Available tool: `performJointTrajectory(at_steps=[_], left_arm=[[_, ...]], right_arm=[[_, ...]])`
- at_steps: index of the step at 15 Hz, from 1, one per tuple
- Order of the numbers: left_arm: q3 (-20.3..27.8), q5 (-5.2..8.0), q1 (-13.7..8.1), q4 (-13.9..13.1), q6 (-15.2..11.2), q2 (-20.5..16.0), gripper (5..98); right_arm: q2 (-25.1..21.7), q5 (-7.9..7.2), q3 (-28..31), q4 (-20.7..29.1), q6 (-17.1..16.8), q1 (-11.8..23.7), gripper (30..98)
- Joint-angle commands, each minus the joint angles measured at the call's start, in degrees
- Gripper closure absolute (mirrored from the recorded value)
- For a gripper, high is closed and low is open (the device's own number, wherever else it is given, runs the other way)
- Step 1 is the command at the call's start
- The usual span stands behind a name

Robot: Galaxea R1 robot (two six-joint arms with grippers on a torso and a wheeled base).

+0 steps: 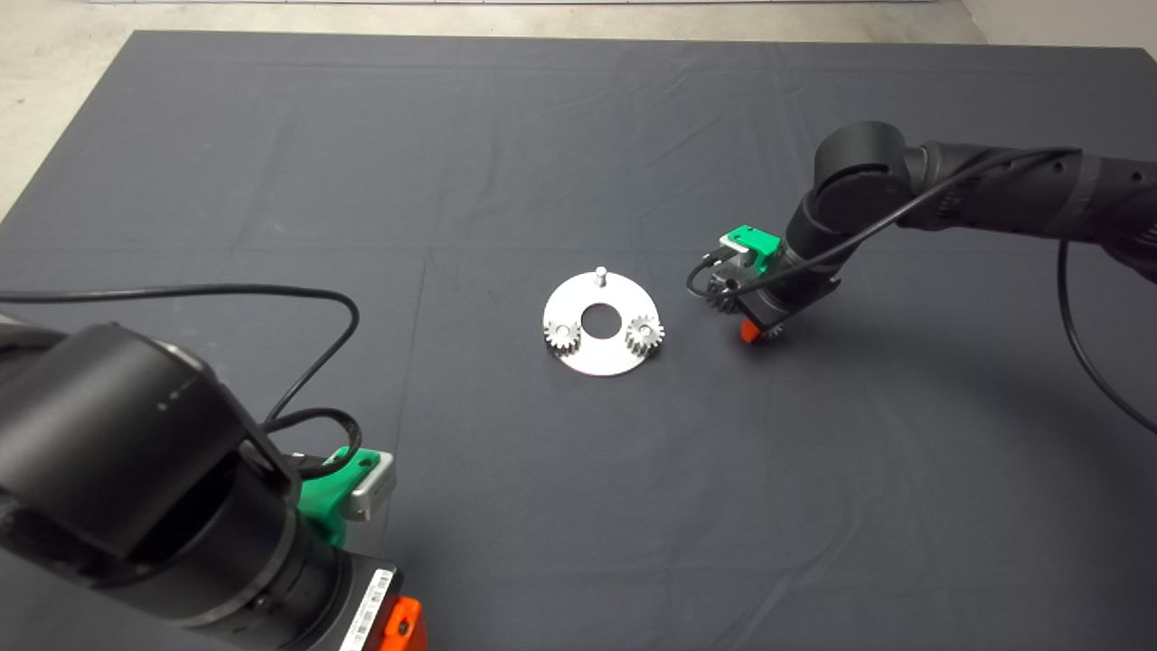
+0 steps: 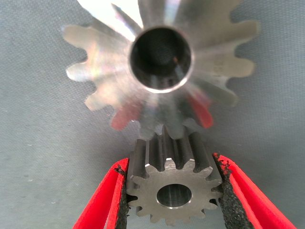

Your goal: Remove an incorrectly installed larger gear and replace it with the correct smaller gear

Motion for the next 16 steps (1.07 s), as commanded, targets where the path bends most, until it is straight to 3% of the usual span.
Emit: performJointTrajectory(at_steps=[1,5,8,10,13,16], left_arm=[[1.1,0.46,-0.3,-1.0,-0.4,-0.2,5.4],[1.0,0.46,-0.3,-1.0,-0.3,-0.3,5.4],[1.0,0.46,-0.3,-1.0,-0.4,-0.3,5.4],[1.0,0.46,-0.3,-1.0,-0.3,-0.3,5.4],[1.0,0.55,-0.3,-1.0,-0.3,-0.3,5.4],[1.0,0.55,-0.3,-0.9,-0.4,-0.3,5.4]], right_arm=[[0.1,-1.80,2.9,2.5,0.4,4.0,86.7],[0.2,-2.33,3.2,7.9,0.2,7.6,87.1],[1.6,-2.60,3.2,9.2,0.1,11.2,87.1],[4.0,-2.16,2.1,9.2,0.1,11.6,87.2],[10.5,-1.89,-5.4,9.2,0.0,11.5,87.2],[19.9,-1.88,-16.6,9.2,-1.0,11.5,87.2]])
